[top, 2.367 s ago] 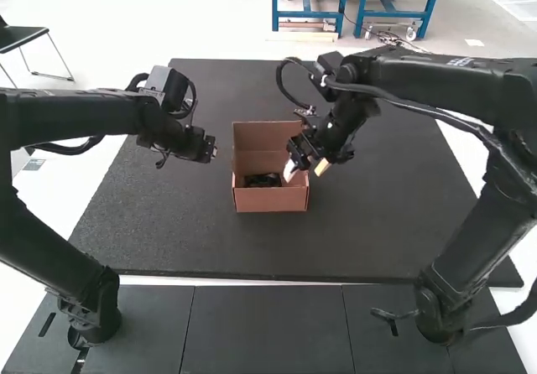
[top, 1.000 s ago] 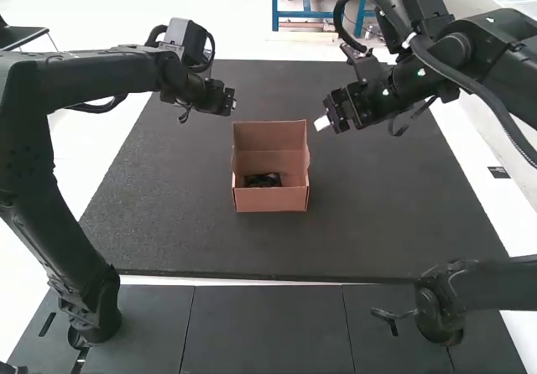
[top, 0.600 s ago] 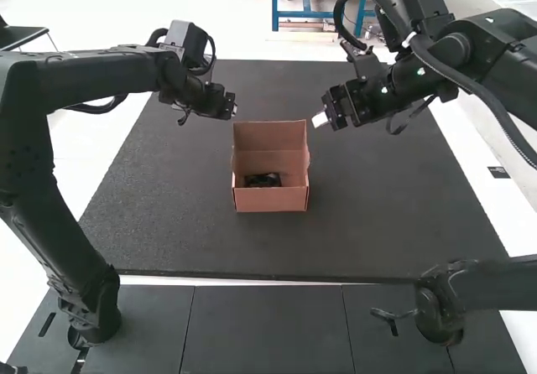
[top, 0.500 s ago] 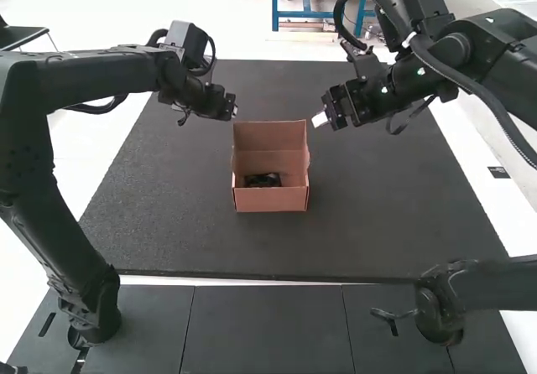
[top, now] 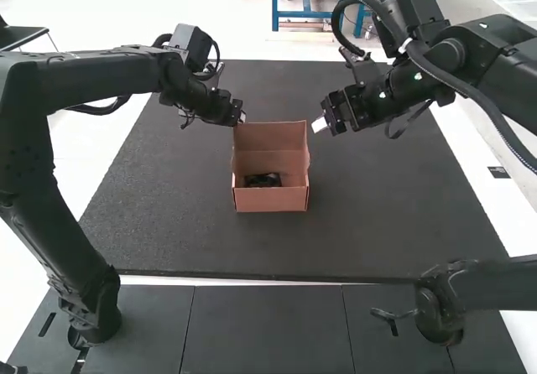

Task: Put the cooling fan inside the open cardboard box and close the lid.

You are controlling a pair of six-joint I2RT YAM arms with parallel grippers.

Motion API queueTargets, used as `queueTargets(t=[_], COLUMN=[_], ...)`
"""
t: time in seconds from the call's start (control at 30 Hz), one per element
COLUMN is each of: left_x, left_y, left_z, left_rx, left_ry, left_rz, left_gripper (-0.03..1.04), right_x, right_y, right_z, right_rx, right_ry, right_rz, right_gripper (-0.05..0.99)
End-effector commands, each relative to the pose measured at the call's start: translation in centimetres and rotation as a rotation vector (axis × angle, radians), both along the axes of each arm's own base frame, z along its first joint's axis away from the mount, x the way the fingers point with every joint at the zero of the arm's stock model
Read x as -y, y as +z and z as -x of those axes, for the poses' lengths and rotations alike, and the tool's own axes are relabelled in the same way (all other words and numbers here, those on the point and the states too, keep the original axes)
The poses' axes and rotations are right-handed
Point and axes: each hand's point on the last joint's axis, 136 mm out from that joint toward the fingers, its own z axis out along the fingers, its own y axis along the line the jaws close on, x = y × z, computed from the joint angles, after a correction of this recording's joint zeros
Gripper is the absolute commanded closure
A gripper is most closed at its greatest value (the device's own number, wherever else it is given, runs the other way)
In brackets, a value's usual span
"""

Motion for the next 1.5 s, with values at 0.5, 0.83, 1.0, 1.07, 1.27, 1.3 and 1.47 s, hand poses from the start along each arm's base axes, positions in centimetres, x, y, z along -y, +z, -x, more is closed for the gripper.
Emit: queueTargets(t=[0.5,0.83,1.0,1.07,1.27,1.3,1.47], left_x=[0.3,0.5,1.0,1.3,2.0,2.0,2.4], left_y=[-2.8,-5.1,-6.1,-6.3,-7.7,-8.0,-8.5], left_z=[3.0,3.6,4.0,4.1,4.6,4.7,5.0], left_rx=[-0.116,-0.139,-0.154,-0.159,-0.19,-0.197,-0.204], left_ry=[-0.049,-0.058,-0.075,-0.083,-0.106,-0.105,-0.113], left_rz=[-0.012,-0.002,0.001,0.005,0.009,0.006,0.004], left_gripper=[0.06,0.06,0.06,0.06,0.06,0.06,0.06], right_x=[-0.2,-0.3,-0.3,-0.3,-0.3,-0.3,-0.3], right_y=[0.4,0.3,0.3,0.2,0.2,0.1,0.0], right_z=[0.0,0.1,0.1,0.1,0.1,0.1,0.1], right_rx=[0.003,-0.008,-0.009,-0.012,-0.013,-0.015,-0.016], right_ry=[0.001,0.0,-0.001,-0.004,-0.004,-0.005,-0.005], right_rz=[-0.021,-0.028,-0.029,-0.03,-0.029,-0.029,-0.028], right_gripper=[0.05,0.05,0.05,0.05,0.05,0.05,0.05])
